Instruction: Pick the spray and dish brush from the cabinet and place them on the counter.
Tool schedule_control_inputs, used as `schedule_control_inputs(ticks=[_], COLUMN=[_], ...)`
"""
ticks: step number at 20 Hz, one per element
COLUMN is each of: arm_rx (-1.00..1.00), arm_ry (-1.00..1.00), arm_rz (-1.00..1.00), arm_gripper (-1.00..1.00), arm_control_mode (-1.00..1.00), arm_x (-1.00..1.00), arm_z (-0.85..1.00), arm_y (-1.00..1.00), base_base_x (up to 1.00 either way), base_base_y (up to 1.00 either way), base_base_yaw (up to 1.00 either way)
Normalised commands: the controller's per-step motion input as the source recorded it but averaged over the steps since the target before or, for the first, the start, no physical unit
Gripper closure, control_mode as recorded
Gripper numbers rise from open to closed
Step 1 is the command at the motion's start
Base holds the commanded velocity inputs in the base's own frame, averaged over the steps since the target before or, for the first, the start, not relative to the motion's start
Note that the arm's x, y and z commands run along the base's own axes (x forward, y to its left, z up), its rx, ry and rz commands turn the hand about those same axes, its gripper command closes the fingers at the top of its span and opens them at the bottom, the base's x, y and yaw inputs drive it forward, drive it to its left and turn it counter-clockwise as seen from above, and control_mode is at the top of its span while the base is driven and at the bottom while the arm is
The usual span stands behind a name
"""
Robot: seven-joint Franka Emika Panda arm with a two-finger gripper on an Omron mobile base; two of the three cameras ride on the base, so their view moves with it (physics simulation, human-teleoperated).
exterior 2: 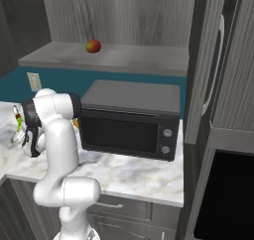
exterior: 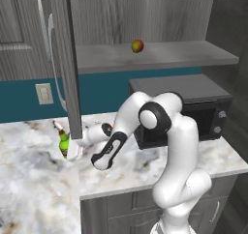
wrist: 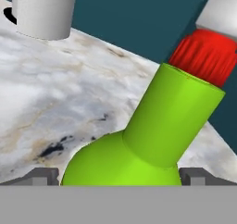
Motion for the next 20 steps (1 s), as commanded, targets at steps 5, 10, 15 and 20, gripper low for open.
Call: schedule_control_inputs(ticks=[5, 10, 15, 20], arm_rx=[-0.03, -0.06, -0.1, -0.04], arm_ry=[0.18, 0.05, 0.0, 0.0], arm_rz=[0.03, 0.09, 0.16, 0.04], arm_gripper=[-1.0, -1.0, -1.0, -1.0], arm_control_mode=[-1.0, -1.0, -1.0, -1.0], arm_x=[-0.01, -0.32, -0.54, -0.28], arm_z=[-0.9, -1.0, -0.79, 0.15], arm_y=[-0.43, -0.57, -0.5, -0.33], base_base_x=[0.0, 0.0, 0.0, 0.0], base_base_y=[0.0, 0.0, 0.0, 0.0], base_base_yaw=[0.0, 0.0, 0.0, 0.0])
